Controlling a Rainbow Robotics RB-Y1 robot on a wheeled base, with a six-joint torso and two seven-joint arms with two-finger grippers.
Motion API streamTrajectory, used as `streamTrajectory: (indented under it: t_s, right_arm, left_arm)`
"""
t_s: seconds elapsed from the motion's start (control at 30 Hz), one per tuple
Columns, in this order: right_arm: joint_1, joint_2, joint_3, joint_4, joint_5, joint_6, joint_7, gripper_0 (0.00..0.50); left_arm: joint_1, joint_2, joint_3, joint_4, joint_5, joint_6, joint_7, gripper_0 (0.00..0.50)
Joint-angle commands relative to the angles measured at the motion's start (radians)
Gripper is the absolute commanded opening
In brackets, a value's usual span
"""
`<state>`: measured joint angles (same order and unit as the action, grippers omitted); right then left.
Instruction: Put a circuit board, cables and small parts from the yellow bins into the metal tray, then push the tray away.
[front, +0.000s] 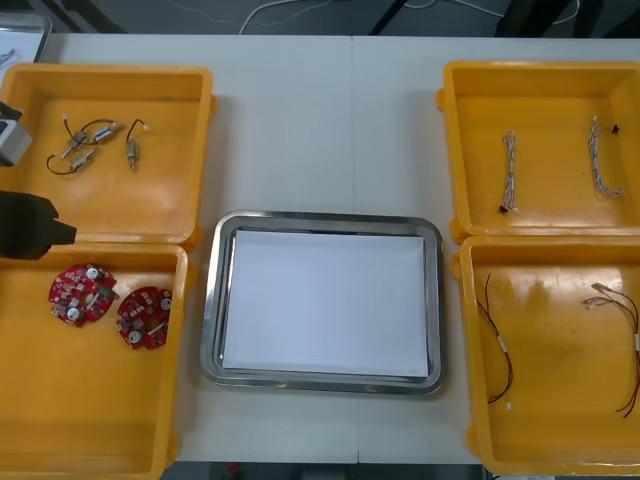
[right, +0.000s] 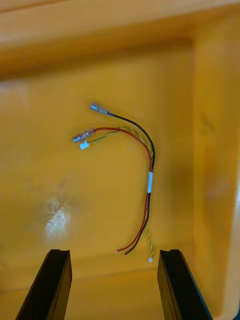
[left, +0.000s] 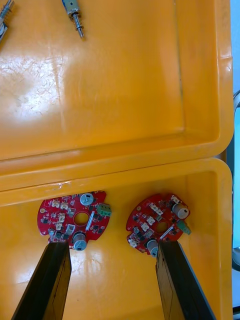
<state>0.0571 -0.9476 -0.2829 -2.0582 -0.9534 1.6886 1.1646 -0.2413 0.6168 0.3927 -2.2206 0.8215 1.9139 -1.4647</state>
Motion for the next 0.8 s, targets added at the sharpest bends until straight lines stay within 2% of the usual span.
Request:
streamTrajectory:
  t_s: [0.03,0.17,0.3,0.57,0.8]
  right_arm:
    - [0.033,0.061,-0.059,0.018,0.007,-0.007,0.055,0.5]
    - [0.035,0.07,-0.058,0.047,0.007,-0.01,0.072,0.5]
    - [0.069,0.07,-0.059,0.066,0.012,-0.055,0.09,0.5]
    - [0.152,0.078,-0.059,0.066,0.019,-0.161,0.121,0.5]
    - [0.211,0.096,-0.059,0.066,0.03,-0.222,0.145,0.5]
  left_arm:
    - [0.063,0.044,-0.001,-0.07,0.007,0.006,-0.069,0.5]
    - [0.082,0.044,-0.014,-0.097,0.007,0.006,-0.068,0.5]
    - [0.083,0.058,-0.014,-0.097,-0.03,0.006,-0.065,0.5]
    - [0.122,0.064,0.091,-0.099,-0.116,0.006,-0.088,0.5]
    - [0.232,0.064,0.176,-0.149,-0.128,0.006,-0.1,0.5]
